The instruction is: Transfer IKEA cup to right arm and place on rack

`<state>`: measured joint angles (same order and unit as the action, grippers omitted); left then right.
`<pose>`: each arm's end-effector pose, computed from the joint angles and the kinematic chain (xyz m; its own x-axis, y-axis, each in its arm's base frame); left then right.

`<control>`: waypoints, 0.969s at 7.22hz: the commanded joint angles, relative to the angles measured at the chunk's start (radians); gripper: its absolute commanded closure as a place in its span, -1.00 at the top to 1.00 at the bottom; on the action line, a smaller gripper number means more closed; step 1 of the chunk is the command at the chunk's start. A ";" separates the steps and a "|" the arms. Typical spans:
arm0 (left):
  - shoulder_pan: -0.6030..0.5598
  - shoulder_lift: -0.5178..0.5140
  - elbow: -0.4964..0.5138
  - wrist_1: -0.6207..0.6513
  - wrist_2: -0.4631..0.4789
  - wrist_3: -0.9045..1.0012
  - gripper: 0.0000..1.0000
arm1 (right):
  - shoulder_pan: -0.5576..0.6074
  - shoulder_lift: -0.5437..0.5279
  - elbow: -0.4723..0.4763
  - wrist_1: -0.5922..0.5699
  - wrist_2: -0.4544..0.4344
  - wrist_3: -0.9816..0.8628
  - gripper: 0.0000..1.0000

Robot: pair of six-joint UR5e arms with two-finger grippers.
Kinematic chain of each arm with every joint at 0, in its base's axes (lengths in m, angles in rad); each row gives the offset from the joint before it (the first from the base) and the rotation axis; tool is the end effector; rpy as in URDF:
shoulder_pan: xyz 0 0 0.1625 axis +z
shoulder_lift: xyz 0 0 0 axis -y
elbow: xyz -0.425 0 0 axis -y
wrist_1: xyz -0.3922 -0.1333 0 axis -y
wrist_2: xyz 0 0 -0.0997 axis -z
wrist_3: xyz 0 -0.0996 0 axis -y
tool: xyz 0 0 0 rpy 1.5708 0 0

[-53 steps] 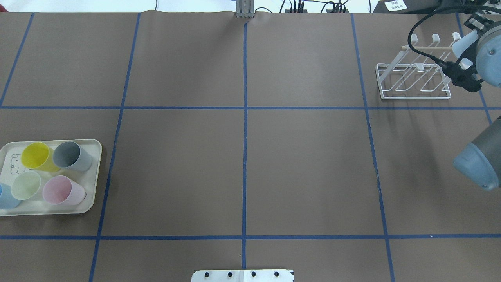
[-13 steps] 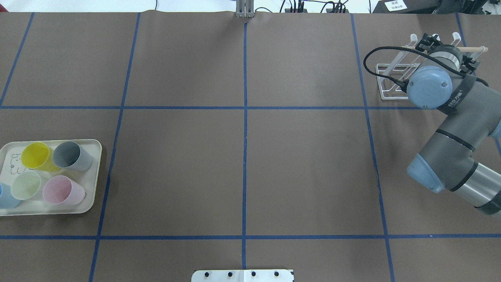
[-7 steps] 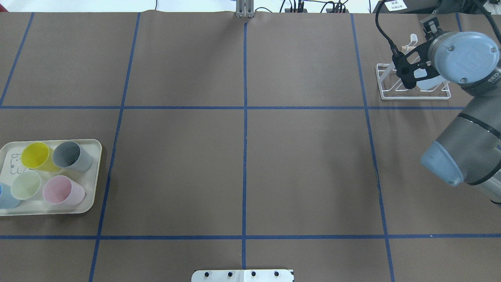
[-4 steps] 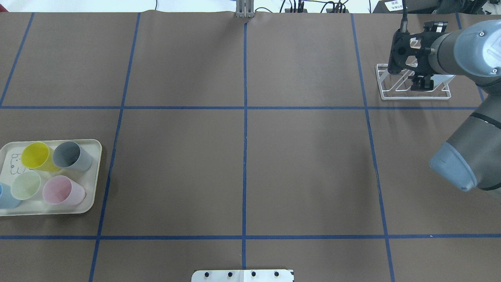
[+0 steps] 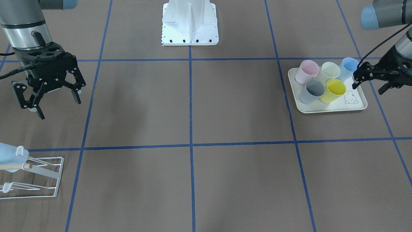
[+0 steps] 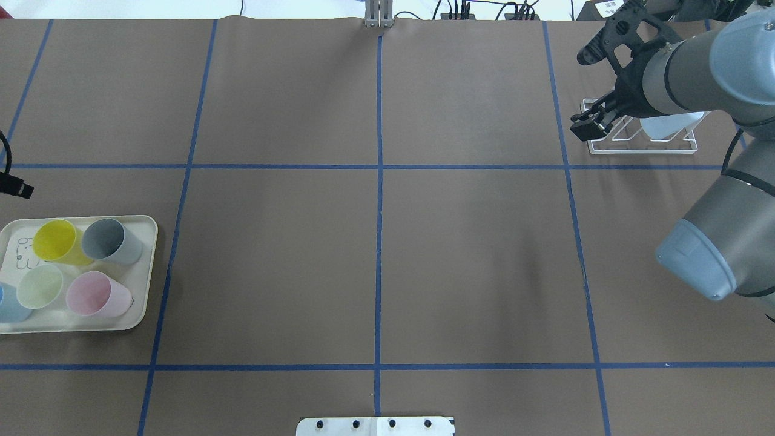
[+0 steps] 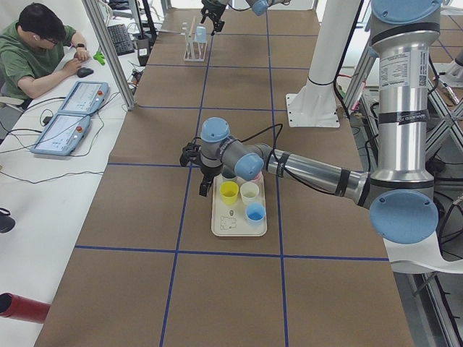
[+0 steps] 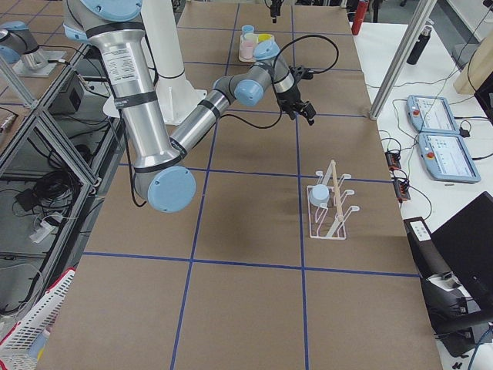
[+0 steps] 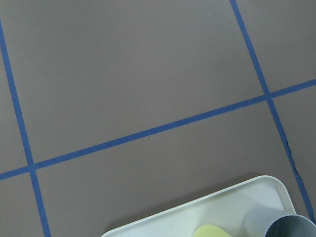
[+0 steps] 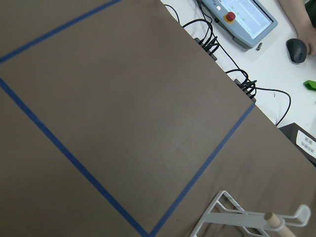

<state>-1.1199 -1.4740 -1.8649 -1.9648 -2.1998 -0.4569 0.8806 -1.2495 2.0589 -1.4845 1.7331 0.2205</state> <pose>0.1381 -0.4566 0.5199 0.6845 0.2515 -0.6843 -0.0666 0.9563 0.2848 -0.2559 -0.4940 0.2654 0.7512 -0.6026 0.2693 0.2394 0.6290 0.7397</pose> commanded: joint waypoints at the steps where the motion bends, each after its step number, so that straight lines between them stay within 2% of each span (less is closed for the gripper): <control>1: 0.093 0.017 0.024 -0.035 0.066 -0.065 1.00 | -0.040 0.053 -0.002 -0.002 0.039 0.186 0.99; 4: 0.138 0.017 0.042 -0.039 0.052 -0.063 0.99 | -0.051 0.053 0.000 -0.002 0.042 0.188 1.00; 5: 0.138 0.017 0.049 -0.037 0.049 -0.060 0.65 | -0.051 0.053 0.000 -0.002 0.042 0.188 0.99; 7: 0.138 0.018 0.065 -0.039 0.049 -0.057 -0.19 | -0.060 0.053 0.000 -0.002 0.042 0.188 1.00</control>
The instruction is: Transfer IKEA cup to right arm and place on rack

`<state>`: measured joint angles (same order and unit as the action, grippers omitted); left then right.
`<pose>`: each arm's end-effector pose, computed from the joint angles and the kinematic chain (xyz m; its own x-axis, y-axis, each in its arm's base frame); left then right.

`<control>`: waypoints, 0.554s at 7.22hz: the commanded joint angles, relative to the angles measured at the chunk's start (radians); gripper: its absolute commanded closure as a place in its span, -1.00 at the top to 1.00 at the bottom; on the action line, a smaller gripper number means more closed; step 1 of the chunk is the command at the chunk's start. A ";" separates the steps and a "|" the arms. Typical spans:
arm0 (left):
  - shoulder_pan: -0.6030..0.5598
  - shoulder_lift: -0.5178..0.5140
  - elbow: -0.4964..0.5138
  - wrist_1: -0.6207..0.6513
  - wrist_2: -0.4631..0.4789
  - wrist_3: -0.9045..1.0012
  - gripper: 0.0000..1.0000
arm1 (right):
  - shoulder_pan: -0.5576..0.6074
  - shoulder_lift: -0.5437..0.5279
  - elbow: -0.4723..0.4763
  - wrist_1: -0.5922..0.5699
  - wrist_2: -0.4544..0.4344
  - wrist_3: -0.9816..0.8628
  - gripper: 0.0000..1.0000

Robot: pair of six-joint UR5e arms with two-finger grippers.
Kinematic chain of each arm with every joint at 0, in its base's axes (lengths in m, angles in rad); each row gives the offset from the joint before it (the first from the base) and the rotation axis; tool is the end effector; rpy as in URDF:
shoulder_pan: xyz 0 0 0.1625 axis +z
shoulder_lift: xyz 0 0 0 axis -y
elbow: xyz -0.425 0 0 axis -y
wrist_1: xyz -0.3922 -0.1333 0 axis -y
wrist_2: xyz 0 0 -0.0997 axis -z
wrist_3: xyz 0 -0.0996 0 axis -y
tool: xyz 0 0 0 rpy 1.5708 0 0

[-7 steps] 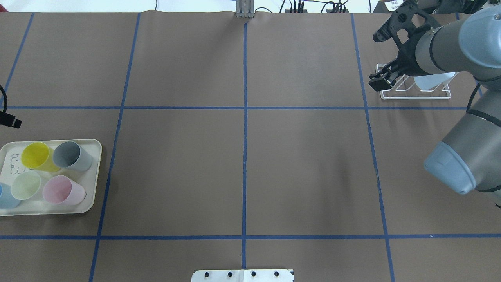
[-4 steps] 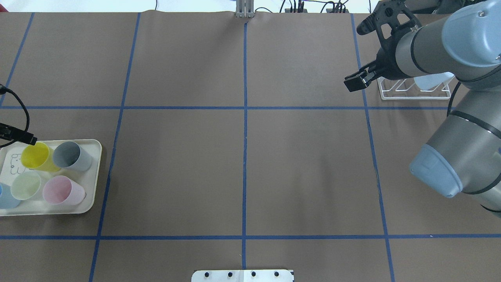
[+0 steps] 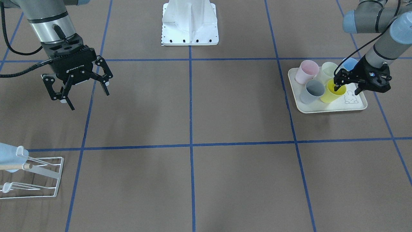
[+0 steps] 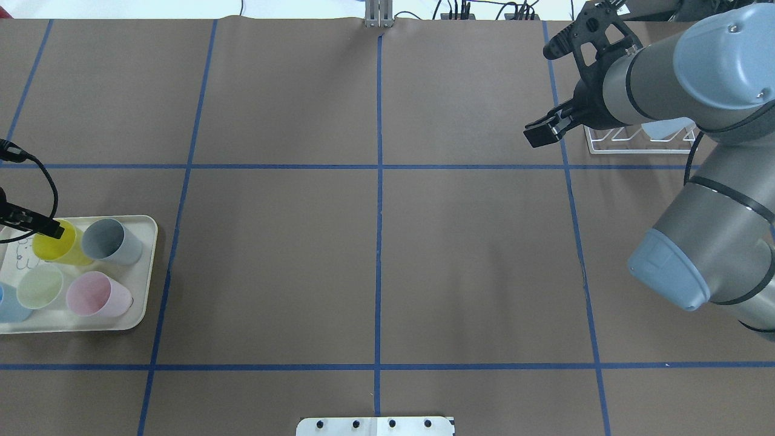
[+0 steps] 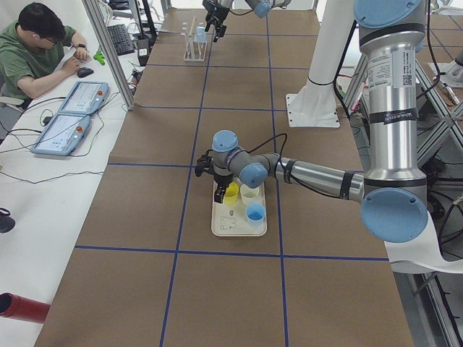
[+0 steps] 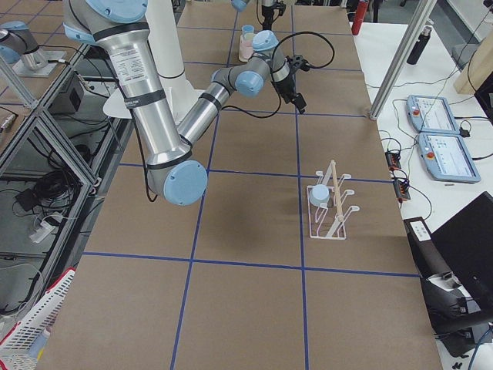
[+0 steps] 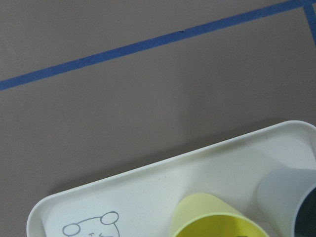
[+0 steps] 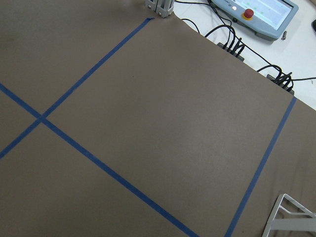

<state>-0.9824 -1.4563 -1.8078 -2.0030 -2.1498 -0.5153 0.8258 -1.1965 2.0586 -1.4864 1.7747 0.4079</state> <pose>0.1950 -0.4342 0.5551 0.6992 0.2644 -0.6643 -0.1463 0.9624 0.2291 -0.2884 -0.4796 0.2364 0.7158 -0.5499 0.4305 0.1224 0.7057 0.6979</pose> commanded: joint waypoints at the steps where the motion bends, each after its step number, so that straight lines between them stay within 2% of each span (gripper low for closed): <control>1: 0.001 0.001 0.007 0.001 -0.002 0.001 -0.53 | -0.007 0.000 0.000 0.000 0.000 -0.001 1.00; 2: 0.001 0.001 0.010 0.003 -0.034 0.001 -0.71 | -0.008 0.000 0.000 0.000 0.000 -0.001 1.00; 3: 0.001 0.001 0.013 0.001 -0.088 0.003 -1.00 | -0.008 0.001 0.000 0.000 0.000 -0.001 1.00; 4: 0.001 0.001 0.013 0.003 -0.103 0.006 -1.00 | -0.008 0.002 0.001 0.000 0.000 -0.001 1.00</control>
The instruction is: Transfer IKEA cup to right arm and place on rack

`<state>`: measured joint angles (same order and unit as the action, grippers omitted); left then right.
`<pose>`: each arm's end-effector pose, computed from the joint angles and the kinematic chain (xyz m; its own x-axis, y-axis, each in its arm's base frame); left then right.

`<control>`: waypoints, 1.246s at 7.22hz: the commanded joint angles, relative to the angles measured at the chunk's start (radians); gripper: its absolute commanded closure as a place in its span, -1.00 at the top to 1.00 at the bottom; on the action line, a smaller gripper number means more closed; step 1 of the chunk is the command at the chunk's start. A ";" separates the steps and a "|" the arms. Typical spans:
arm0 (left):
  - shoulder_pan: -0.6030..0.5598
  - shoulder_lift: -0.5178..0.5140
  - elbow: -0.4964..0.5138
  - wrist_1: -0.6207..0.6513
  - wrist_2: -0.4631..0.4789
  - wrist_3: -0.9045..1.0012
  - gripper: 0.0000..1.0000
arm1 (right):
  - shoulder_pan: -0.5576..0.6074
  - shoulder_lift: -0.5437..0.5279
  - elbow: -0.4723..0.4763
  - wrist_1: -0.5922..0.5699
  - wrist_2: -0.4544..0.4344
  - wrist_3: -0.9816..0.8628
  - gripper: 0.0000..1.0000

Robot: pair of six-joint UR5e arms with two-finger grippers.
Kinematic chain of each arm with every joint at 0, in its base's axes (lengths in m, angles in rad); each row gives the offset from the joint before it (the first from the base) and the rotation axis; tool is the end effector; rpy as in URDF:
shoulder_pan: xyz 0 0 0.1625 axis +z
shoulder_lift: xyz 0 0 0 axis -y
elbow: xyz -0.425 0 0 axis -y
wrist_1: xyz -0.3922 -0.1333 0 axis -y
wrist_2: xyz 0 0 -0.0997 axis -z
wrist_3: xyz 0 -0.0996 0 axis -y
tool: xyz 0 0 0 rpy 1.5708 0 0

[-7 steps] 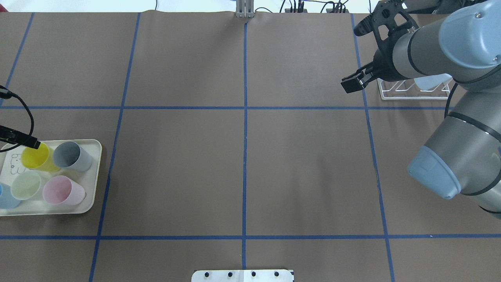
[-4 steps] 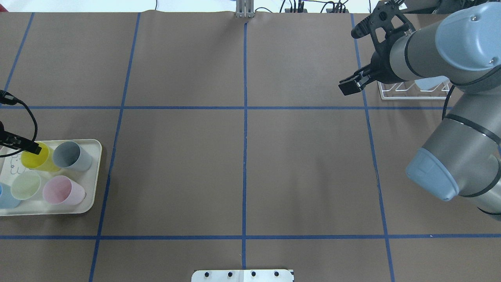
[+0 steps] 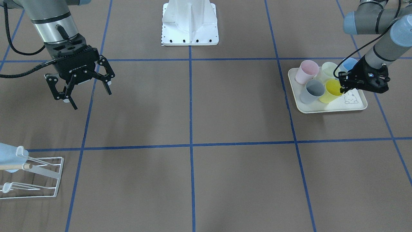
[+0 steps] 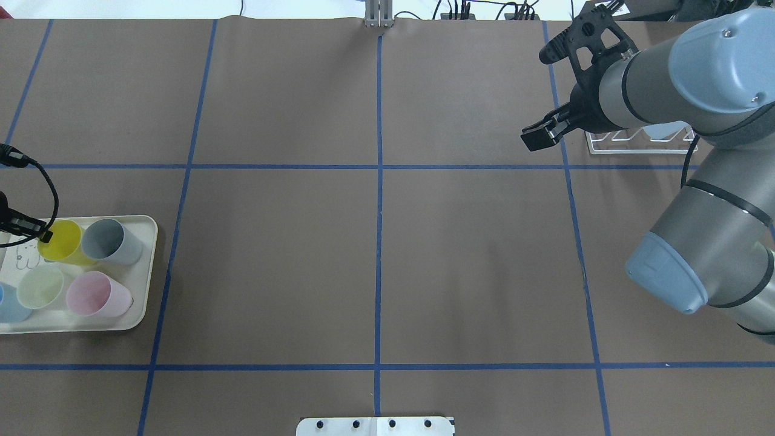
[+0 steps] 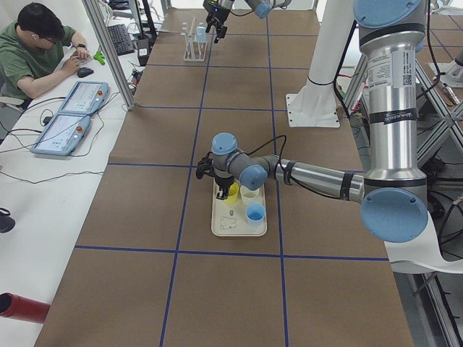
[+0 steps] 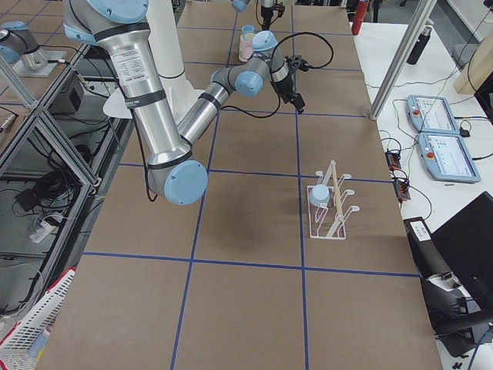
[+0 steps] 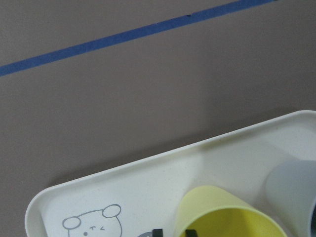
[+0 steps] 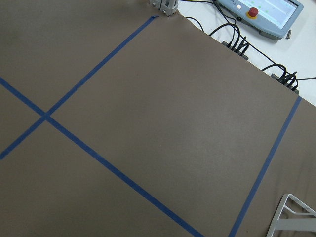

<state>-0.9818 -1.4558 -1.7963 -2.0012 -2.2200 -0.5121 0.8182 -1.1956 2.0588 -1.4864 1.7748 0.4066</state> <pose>0.1989 -0.4292 0.5581 0.6600 0.2621 -0.7041 -0.1753 0.9650 0.1949 -0.2921 -0.4774 0.2359 0.7110 -0.5566 0.4297 0.1282 0.7035 0.6991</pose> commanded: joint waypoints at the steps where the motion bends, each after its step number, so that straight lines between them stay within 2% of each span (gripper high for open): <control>1: -0.003 -0.001 0.000 0.010 -0.052 0.001 -1.00 | -0.001 0.001 0.004 0.000 0.000 0.000 1.00; 3: -0.131 -0.014 0.003 0.036 -0.041 0.003 -1.00 | -0.001 0.001 0.001 0.002 0.000 0.000 1.00; 5: -0.195 -0.021 -0.008 0.070 -0.040 0.004 -1.00 | -0.001 0.001 0.000 0.002 0.000 -0.002 1.00; 7: -0.245 -0.110 -0.029 0.119 -0.066 -0.023 -1.00 | -0.039 0.019 -0.002 0.002 -0.006 0.000 1.00; 9: -0.250 -0.210 -0.086 0.164 -0.142 -0.287 -1.00 | -0.050 0.091 -0.029 0.002 -0.008 -0.006 1.00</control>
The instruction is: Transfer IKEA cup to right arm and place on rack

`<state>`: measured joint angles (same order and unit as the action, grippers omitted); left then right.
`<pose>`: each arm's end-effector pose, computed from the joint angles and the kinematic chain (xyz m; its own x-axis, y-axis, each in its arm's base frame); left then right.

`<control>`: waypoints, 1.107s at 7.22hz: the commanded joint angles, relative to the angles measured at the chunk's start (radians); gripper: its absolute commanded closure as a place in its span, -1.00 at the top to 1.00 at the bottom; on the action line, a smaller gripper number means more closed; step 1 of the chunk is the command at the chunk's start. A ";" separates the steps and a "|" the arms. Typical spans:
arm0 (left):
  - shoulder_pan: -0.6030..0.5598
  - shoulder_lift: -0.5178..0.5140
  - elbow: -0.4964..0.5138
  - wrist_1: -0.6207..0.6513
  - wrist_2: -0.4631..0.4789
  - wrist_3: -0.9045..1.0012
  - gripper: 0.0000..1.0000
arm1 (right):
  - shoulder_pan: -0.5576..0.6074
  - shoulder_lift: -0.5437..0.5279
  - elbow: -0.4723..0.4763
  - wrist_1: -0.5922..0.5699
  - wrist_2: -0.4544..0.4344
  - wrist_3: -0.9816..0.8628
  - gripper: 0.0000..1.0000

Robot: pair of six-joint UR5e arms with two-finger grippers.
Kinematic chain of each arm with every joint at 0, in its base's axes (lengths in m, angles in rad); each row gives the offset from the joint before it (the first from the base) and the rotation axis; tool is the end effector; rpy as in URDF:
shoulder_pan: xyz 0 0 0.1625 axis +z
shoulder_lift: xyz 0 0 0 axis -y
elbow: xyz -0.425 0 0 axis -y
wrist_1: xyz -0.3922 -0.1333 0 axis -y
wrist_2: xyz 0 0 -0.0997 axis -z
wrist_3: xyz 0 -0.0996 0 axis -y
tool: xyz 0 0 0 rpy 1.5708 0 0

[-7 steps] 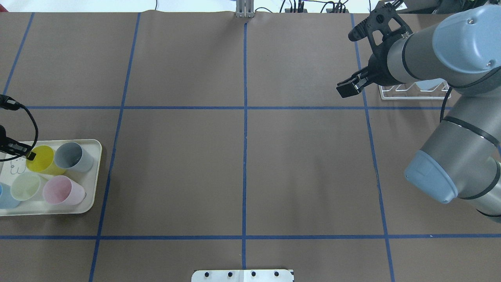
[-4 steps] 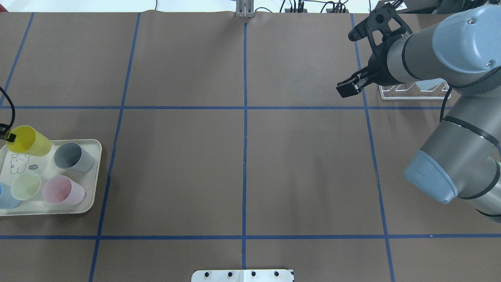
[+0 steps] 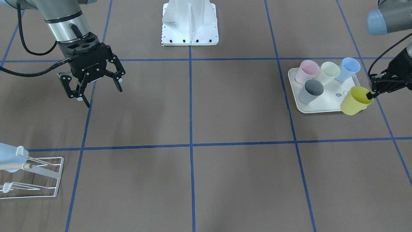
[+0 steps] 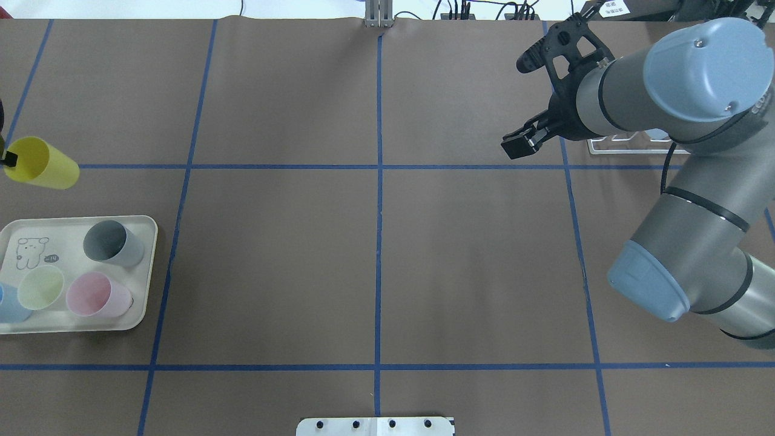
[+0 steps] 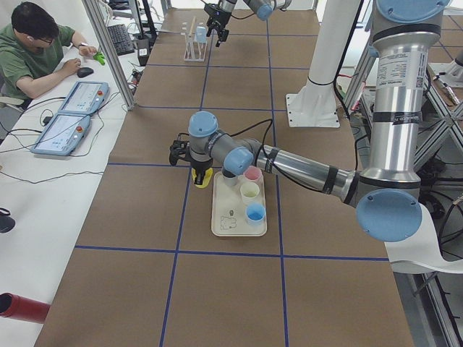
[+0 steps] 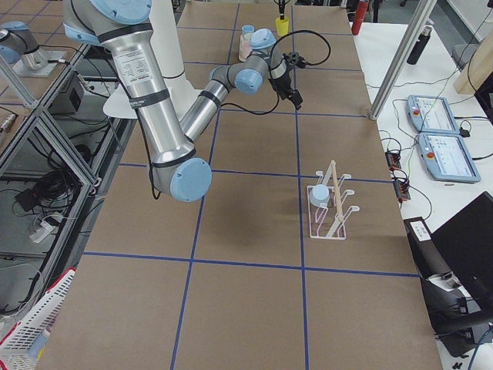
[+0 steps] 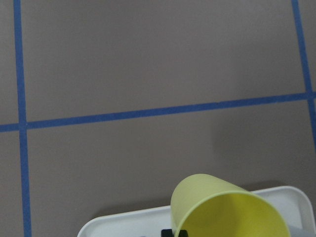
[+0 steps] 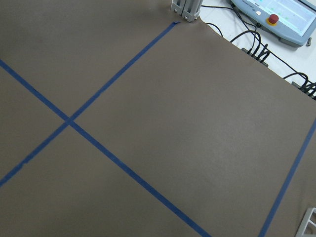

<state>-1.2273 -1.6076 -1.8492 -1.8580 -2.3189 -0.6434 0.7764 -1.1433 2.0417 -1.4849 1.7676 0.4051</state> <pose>0.1107 -0.5042 0.4693 0.6148 0.0224 -0.7884 0.1142 0.9865 0.1171 -0.3176 -0.4715 0.2134 0.6804 -0.5951 0.4277 0.1379 0.6771 0.7228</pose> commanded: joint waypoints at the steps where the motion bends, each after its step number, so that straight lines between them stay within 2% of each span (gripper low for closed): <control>1: -0.004 -0.115 -0.042 0.020 -0.133 -0.296 -1.00 | -0.011 0.069 -0.023 0.003 -0.007 -0.018 1.00; 2: -0.004 -0.167 -0.057 0.019 -0.186 -0.418 -1.00 | -0.011 0.126 -0.043 0.009 -0.011 -0.023 0.99; 4: -0.004 -0.300 -0.070 0.010 -0.253 -0.688 -1.00 | -0.022 0.282 -0.151 0.017 -0.008 -0.005 0.99; 5: -0.003 -0.357 -0.070 0.008 -0.266 -0.781 -1.00 | -0.032 0.289 -0.164 0.031 -0.020 -0.017 0.86; 6: 0.000 -0.402 -0.064 0.008 -0.267 -0.864 -1.00 | -0.052 0.283 -0.196 0.172 -0.057 -0.017 0.84; 8: 0.009 -0.495 -0.055 0.009 -0.267 -1.000 -1.00 | -0.139 0.277 -0.314 0.526 -0.178 -0.023 0.84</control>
<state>-1.2226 -2.0498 -1.9085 -1.8495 -2.5850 -1.5564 0.6851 -0.8655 1.7950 -1.1550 1.6615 0.3856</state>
